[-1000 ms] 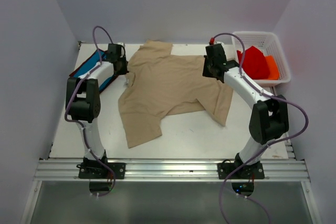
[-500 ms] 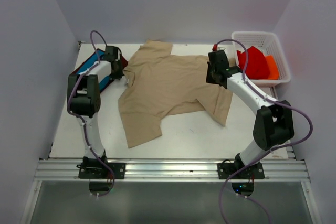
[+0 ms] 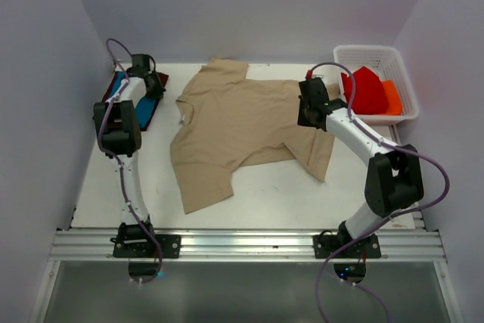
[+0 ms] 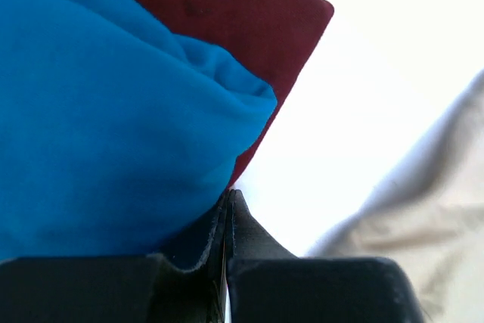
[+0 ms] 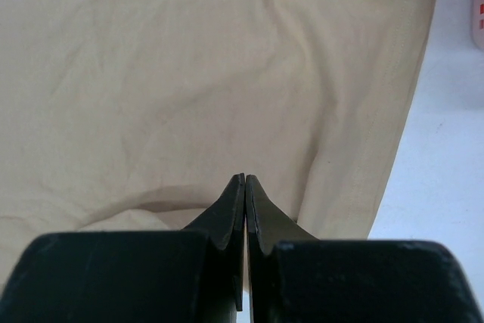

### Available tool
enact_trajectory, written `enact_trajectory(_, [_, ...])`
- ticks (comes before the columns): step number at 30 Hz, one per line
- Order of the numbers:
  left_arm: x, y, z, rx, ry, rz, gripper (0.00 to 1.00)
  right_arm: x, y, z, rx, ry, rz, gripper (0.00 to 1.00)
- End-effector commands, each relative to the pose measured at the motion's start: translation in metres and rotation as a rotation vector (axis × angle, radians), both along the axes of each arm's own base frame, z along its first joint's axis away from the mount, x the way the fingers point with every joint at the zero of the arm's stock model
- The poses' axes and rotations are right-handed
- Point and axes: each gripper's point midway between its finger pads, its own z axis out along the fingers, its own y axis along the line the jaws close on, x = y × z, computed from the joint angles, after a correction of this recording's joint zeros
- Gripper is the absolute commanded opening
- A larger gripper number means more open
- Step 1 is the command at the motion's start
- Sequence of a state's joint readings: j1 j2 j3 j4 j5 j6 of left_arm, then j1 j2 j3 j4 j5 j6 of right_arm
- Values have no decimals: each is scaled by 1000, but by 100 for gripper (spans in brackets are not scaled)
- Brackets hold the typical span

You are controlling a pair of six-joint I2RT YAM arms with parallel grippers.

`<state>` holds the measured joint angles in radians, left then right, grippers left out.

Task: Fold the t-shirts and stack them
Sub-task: Flatten the tshirt out

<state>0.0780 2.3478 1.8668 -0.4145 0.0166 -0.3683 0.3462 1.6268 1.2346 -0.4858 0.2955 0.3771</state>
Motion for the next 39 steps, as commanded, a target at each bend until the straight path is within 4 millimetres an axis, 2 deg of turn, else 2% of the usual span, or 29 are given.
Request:
enact_trajectory(1, [-3,68,-15,-43,37,175,0,-5,0,6,-10,-13,3,0])
enact_trajectory(7, [-10,120,-9,-94,12,316,0,-8,0,2,-21,1,10,0])
enact_trajectory(10, [-10,122,-8,-174,-16,308,0,-8,2,0,-21,8,20,0])
enact_trajectory(12, [-7,116,3,-208,-47,284,0,-7,3,-2,-20,12,22,0])
enact_trajectory(13, [-7,107,5,-236,-54,261,0,-7,4,-3,-20,13,25,0])
enact_trajectory(14, [-1,98,26,-259,-101,224,0,-6,5,-3,-19,10,28,0])
enact_trajectory(15, [-1,90,37,-263,-123,197,0,-6,4,-2,-21,6,25,0])
enact_trajectory(16, [-2,68,42,-292,-134,138,0,-5,4,-1,-23,2,22,0])
enact_trajectory(17, [-2,53,72,-292,-188,90,0,-5,4,1,-23,-3,20,0])
enact_trajectory(18, [-6,38,82,-283,-203,48,21,-5,2,3,-26,-9,15,0])
enact_trajectory(19, [-16,5,78,-279,-177,-15,34,-6,1,5,-30,-6,11,12])
enact_trajectory(20, [-22,-10,105,-248,-222,-46,47,-8,1,6,-31,-3,12,26])
enact_trajectory(21, [-31,-27,111,-234,-223,-88,62,-9,0,9,-31,-5,12,38])
enact_trajectory(22, [-50,-58,103,-237,-183,-143,67,-12,-3,11,-38,-2,1,55])
enact_trajectory(23, [-62,-71,124,-230,-205,-179,72,-14,-4,13,-39,1,-3,61])
enact_trajectory(24, [-75,-81,125,-213,-183,-219,73,-17,-5,14,-39,7,-7,65])
enact_trajectory(25, [-102,-92,111,-210,-88,-249,73,-24,-8,14,-40,20,-25,71])
enact_trajectory(26, [-120,-104,124,-193,-88,-294,72,-29,-10,20,-31,14,-33,72])
enact_trajectory(27, [-136,-107,122,-169,-59,-324,72,-37,-13,16,-30,25,-48,72])
enact_trajectory(28, [-167,-115,103,-163,28,-338,71,-45,-16,14,-16,37,-74,73])
enact_trajectory(29, [-183,-118,121,-145,-15,-343,70,-52,-18,23,5,11,-87,73])
enact_trajectory(30, [-199,-121,120,-141,-10,-353,69,-63,-21,16,7,28,-95,73])
enact_trajectory(31, [-229,-128,97,-135,54,-367,69,-70,-22,15,27,29,-115,73])
enact_trajectory(32, [-245,-128,106,-129,24,-360,68,-78,-20,16,52,32,-111,73])
enact_trajectory(33, [-260,-130,100,-144,37,-362,67,-89,-22,18,68,21,-105,73])
enact_trajectory(34, [-285,-129,80,-154,95,-357,66,-96,-23,21,77,14,-108,73])
enact_trajectory(36, [-313,-126,83,-181,101,-315,62,-112,-29,25,93,-12,-112,73])
enact_trajectory(37, [-333,-128,71,-204,139,-308,62,-117,-30,27,100,-19,-113,73])
enact_trajectory(39, [-355,-133,77,-267,117,-258,61,-128,-34,25,108,-25,-111,74])
